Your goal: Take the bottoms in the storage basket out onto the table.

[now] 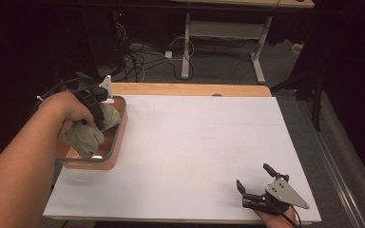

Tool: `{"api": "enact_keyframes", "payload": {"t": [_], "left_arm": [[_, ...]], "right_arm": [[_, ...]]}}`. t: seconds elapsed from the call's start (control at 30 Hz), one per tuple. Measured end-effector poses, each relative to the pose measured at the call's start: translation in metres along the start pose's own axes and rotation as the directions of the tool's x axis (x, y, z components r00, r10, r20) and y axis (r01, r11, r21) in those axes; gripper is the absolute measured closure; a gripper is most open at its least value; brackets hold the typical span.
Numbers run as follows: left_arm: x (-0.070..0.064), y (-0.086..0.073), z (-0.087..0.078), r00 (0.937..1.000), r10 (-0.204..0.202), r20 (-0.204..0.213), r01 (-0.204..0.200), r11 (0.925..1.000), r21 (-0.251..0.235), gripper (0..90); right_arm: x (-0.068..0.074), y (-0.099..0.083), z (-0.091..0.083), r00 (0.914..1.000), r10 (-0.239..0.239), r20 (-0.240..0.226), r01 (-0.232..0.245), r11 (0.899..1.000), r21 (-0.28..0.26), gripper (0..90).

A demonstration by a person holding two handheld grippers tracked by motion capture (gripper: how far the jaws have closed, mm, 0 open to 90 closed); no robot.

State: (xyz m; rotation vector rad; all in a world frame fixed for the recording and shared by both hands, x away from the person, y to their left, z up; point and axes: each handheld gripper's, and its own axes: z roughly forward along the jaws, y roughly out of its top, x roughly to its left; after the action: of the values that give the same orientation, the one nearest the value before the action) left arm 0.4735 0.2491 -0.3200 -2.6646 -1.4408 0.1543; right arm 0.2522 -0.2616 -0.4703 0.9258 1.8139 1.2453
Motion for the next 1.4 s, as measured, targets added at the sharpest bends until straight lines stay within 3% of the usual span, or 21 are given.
{"api": "enact_keyframes", "payload": {"t": [0.23, 0.6, 1.23, 1.4], "left_arm": [[-0.009, 0.002, -0.013, 0.9998, 0.021, -0.004, -0.021, 0.9994, -0.029, 54.1], [-0.035, 0.012, -0.031, 0.9973, 0.072, -0.013, -0.073, 0.9953, -0.065, 54.1], [-0.071, 0.036, -0.039, 0.99, 0.141, -0.008, -0.141, 0.9837, -0.111, 54.1], [-0.086, 0.047, -0.038, 0.9853, 0.171, -0.006, -0.17, 0.9786, -0.115, 54.1]], "right_arm": [[0.0, 0.0, 0.0, 1.0, 0.001, 0.001, -0.001, 1.0, 0.0, 0.4], [0.0, 0.001, -0.001, 1.0, 0.004, 0.006, -0.004, 1.0, -0.003, 0.4], [-0.001, 0.001, -0.001, 0.9999, 0.009, 0.008, -0.009, 1.0, -0.003, 0.4], [-0.002, 0.001, -0.002, 0.9998, 0.013, 0.014, -0.013, 1.0, -0.006, 0.4]]}}
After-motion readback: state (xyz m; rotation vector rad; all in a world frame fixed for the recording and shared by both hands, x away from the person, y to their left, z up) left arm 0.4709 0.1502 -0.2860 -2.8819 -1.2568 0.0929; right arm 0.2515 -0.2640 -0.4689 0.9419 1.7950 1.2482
